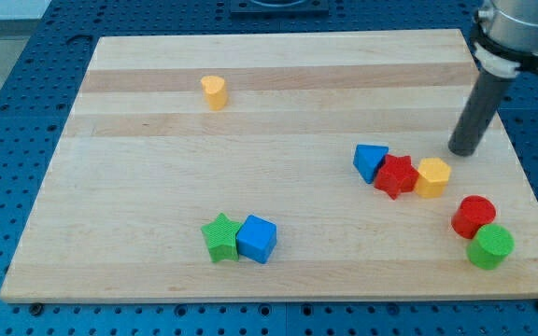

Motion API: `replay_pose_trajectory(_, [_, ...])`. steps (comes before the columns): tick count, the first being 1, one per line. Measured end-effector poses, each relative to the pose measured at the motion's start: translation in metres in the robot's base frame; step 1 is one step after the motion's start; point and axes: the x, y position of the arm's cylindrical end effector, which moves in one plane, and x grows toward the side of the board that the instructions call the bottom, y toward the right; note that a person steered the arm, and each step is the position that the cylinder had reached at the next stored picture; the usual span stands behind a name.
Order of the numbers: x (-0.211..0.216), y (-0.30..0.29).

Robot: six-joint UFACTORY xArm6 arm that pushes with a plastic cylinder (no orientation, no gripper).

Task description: Separate the yellow hexagon from red star

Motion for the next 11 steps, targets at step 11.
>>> replay_pose_trajectory(11, [-0.064,-0.101])
